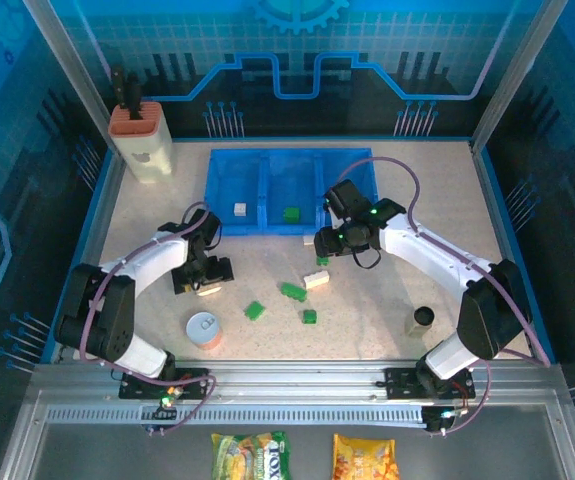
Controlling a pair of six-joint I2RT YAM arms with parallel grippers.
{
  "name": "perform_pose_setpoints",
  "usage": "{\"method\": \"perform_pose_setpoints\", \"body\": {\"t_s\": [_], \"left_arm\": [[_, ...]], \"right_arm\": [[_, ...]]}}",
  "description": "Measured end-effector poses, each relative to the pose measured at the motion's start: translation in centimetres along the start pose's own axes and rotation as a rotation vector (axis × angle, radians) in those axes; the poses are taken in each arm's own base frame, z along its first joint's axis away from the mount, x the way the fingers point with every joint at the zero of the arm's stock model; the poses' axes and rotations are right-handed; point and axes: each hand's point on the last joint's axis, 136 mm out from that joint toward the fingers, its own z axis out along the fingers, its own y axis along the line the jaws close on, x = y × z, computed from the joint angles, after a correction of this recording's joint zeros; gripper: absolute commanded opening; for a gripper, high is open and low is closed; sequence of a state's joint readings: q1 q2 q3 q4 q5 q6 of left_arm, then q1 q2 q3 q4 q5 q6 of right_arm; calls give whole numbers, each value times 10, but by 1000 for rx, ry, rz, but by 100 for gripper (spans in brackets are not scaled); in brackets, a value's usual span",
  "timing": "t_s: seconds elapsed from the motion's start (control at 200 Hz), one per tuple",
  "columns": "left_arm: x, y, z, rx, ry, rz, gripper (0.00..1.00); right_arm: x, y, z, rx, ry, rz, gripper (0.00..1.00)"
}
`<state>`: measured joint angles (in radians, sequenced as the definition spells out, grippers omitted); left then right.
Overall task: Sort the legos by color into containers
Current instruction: Pick up the lego from the middle-left of the table.
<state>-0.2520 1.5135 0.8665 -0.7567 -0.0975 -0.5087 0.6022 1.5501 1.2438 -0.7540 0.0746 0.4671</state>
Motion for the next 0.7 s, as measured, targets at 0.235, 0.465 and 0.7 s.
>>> {"method": "perform_pose_setpoints", "body": {"t_s": [0.235, 0.465, 0.7], "left_arm": [[0, -1, 7, 6, 3, -16, 80], [-1, -4, 9, 18, 2, -17, 72], [-1, -5, 9, 21, 3, -14, 64]], "right_arm": [[1, 0, 0, 1, 2, 0, 54], [1, 0, 0, 1, 4, -2, 54], [3, 1, 0, 3, 8, -7, 54]]}}
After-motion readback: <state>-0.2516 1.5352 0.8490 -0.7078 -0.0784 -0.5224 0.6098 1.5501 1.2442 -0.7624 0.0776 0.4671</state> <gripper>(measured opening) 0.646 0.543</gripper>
